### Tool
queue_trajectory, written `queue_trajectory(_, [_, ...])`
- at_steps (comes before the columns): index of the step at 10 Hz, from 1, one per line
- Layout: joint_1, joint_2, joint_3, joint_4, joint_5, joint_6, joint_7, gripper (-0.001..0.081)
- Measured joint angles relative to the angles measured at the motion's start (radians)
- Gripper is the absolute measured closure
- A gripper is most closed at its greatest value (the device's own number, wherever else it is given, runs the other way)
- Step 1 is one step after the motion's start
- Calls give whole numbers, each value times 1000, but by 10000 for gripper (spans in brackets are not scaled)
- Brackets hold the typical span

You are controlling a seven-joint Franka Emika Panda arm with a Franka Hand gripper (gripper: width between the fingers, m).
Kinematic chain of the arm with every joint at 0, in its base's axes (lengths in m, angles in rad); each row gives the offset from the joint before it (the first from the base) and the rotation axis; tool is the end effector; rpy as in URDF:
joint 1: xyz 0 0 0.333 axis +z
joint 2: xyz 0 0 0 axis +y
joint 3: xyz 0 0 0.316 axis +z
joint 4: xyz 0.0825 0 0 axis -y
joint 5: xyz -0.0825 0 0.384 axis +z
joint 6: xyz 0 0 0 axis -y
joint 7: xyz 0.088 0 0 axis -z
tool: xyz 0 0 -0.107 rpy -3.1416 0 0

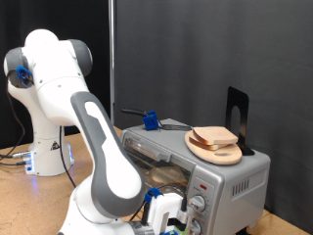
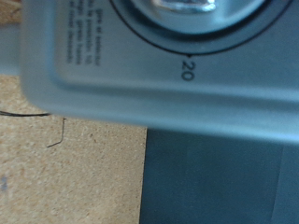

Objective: Make a piece of toast with the oven

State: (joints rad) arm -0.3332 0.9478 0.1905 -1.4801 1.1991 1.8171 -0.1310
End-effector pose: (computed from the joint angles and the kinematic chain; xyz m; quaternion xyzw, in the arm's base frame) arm 0.6784 -0.0407 0.1305 -0.7358 0.3074 0.1678 0.5796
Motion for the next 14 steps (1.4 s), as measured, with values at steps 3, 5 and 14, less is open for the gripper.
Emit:
queue_trajectory(3, [0, -4, 6, -14, 23, 6, -27, -2])
queue_trajectory(5, [0, -9, 7, -22, 25, 6, -40, -2])
queue_trajectory(14, [-3, -59, 11, -66, 47, 1, -59, 582])
